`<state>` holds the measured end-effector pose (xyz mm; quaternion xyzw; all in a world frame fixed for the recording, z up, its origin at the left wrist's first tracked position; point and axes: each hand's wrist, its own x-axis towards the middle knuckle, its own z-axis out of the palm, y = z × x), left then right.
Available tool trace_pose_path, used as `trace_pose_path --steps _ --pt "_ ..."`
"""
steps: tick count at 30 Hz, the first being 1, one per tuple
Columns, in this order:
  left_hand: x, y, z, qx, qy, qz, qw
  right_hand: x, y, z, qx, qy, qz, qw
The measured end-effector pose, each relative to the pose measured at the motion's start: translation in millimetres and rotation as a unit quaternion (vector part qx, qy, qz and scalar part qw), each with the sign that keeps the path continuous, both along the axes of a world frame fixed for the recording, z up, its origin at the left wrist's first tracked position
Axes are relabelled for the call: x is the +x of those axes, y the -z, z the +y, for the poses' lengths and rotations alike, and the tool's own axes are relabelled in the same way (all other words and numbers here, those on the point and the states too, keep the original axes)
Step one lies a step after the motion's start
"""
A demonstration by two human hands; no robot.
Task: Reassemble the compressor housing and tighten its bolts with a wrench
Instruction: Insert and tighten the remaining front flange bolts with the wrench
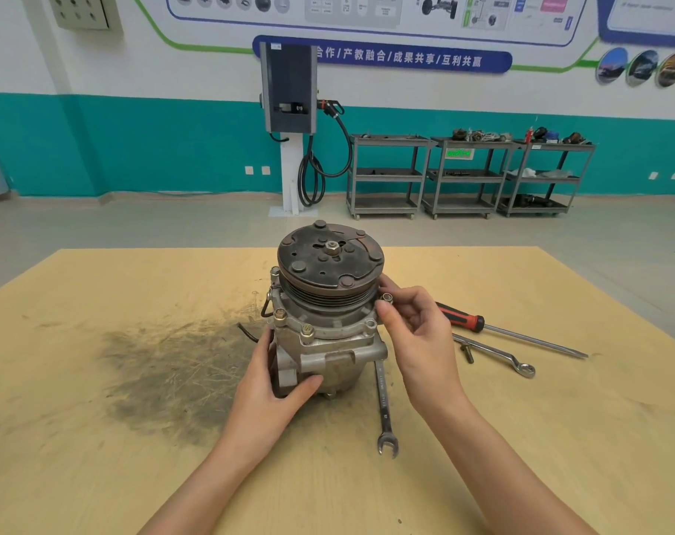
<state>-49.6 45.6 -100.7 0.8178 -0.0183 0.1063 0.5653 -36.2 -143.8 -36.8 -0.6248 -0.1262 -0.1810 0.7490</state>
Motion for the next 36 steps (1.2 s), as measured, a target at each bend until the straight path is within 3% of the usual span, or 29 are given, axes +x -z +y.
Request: trace_pose_path --steps 16,36 --pt "4.0 3.8 1.4 0.001 0.003 -0.002 1.000 1.3 -1.6 -1.4 0.036 -0.001 -0.005 0.999" --pt "3.6 3.9 1.6 0.012 -0.002 0.001 1.000 -0.2 -6.8 -3.2 -0.055 0.022 -0.030 0.998"
